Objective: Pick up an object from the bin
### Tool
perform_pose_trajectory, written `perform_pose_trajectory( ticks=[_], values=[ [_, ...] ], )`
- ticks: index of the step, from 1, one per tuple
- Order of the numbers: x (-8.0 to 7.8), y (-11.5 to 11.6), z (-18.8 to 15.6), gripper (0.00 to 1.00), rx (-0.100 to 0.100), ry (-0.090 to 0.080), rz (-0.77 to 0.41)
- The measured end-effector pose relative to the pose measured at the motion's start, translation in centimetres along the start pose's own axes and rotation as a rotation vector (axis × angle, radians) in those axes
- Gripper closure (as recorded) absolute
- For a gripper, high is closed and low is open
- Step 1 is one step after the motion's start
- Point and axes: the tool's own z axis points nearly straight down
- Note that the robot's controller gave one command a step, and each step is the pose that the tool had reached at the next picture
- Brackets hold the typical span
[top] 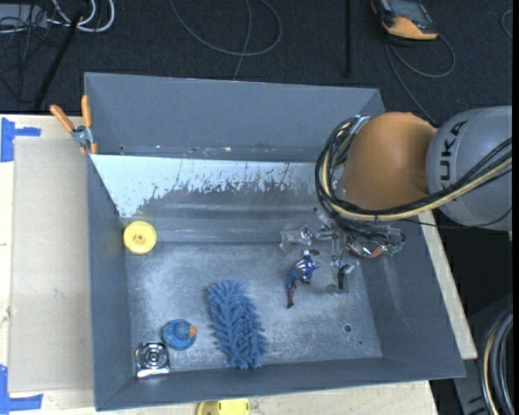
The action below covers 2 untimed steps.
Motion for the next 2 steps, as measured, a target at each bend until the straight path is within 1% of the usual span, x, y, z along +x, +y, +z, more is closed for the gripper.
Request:
perform_pose_trajectory(
  ticks=[1, 2],
  values=[
    [-1.41, -0.63, 3.26, 1.0, -0.002, 0.0, -0.151],
    [-1.4, -0.64, 3.26, 1.0, -0.002, 0.0, -0.151]
  ],
)
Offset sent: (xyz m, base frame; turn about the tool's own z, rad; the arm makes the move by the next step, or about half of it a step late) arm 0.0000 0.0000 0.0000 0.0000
